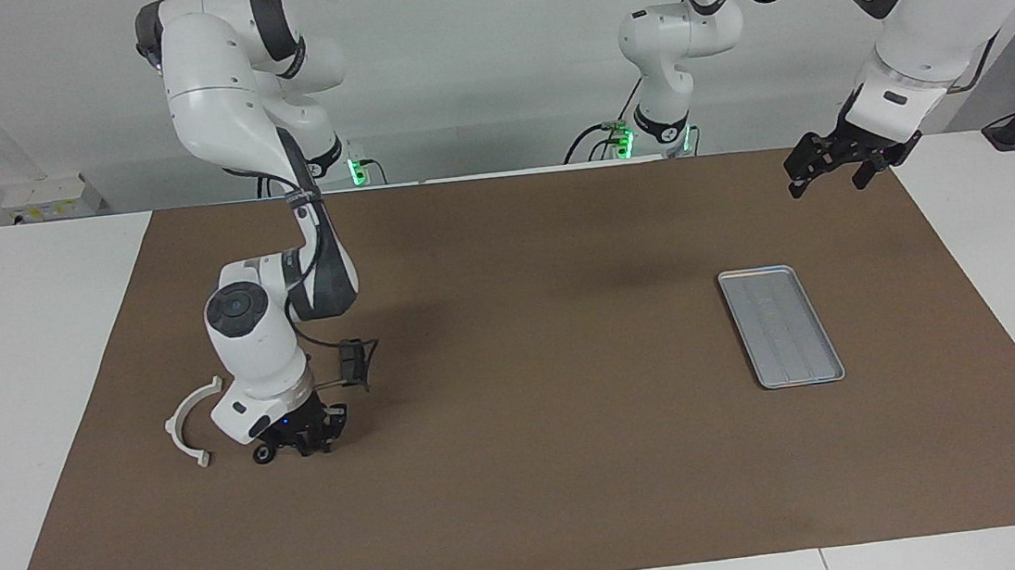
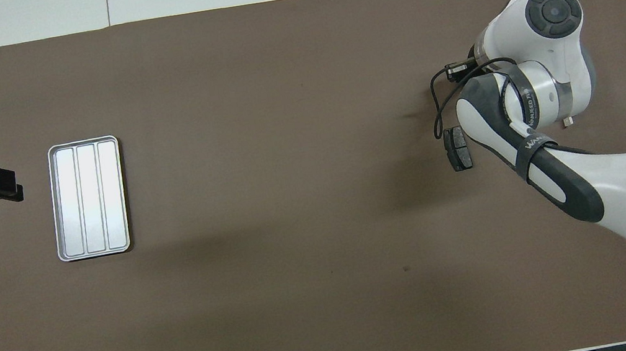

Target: Place bearing gear from tray to pile

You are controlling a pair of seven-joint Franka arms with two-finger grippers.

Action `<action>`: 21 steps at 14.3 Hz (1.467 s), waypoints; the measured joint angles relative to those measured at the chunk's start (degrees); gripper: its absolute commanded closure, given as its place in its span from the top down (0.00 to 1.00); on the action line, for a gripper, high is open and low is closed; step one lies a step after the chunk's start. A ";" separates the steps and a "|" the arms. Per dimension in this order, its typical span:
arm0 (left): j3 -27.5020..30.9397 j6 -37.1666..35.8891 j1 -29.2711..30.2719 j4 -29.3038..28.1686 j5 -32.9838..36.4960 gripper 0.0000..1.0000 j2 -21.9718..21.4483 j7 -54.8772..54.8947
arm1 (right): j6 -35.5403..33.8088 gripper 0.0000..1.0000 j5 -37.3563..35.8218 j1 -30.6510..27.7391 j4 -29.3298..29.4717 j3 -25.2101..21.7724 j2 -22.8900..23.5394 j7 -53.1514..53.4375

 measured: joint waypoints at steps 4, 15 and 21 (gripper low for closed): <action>-0.01 0.00 0.00 0.00 0.00 1.00 0.00 0.00 | 0.00 1.00 0.00 0.02 -0.01 0.09 -0.13 0.00; -0.01 0.00 0.00 0.00 0.00 1.00 0.00 0.00 | -6.34 1.00 0.00 -0.98 0.03 0.03 -5.02 -0.03; -0.01 0.00 0.00 0.00 0.00 1.00 0.00 0.00 | -22.98 1.00 0.00 -0.83 0.27 0.48 -15.71 -1.05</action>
